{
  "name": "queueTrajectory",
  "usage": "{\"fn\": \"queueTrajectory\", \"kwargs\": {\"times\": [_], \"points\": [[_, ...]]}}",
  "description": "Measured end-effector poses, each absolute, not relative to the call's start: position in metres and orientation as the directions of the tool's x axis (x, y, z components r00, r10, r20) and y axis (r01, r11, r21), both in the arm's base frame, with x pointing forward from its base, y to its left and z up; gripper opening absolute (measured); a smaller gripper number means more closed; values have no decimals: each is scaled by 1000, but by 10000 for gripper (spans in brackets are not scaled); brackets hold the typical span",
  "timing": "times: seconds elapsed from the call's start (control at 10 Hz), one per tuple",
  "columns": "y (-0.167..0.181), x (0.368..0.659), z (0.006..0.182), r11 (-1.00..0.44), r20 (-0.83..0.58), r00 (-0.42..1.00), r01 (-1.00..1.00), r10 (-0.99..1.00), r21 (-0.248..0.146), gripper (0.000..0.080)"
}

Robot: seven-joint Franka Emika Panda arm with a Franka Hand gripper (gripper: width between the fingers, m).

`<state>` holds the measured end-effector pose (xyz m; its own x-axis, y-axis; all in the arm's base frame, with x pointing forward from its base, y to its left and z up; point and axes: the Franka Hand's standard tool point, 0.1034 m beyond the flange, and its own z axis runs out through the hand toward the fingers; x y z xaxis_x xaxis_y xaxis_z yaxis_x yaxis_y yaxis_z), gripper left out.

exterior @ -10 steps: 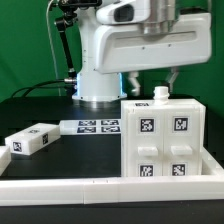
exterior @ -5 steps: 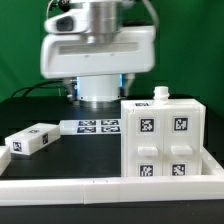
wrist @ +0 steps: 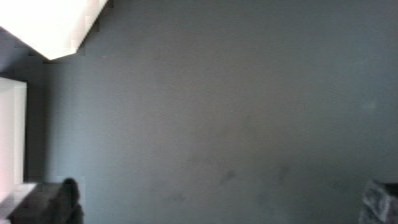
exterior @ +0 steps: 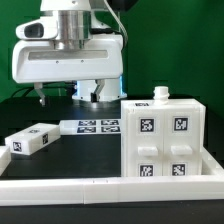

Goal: Assemble cabinet

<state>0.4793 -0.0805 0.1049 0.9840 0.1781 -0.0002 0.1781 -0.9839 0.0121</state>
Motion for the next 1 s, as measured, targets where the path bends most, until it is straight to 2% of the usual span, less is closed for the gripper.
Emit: {"fn": "queueTrajectory", "kwargs": {"times": [0.1,0.3,0.5,0.8,1.0], "points": [[-80,479,105,-983,0,983,182,182,12,796],[-78,475,96,-999,8,1000,27,27,16,796],[-101,457,89,-980,-12,980,-198,-198,18,796],[-136,443,79,-908,-14,908,-419,-419,6,796],[-139,442,77,-867,-14,866,-499,-499,5,796]]}}
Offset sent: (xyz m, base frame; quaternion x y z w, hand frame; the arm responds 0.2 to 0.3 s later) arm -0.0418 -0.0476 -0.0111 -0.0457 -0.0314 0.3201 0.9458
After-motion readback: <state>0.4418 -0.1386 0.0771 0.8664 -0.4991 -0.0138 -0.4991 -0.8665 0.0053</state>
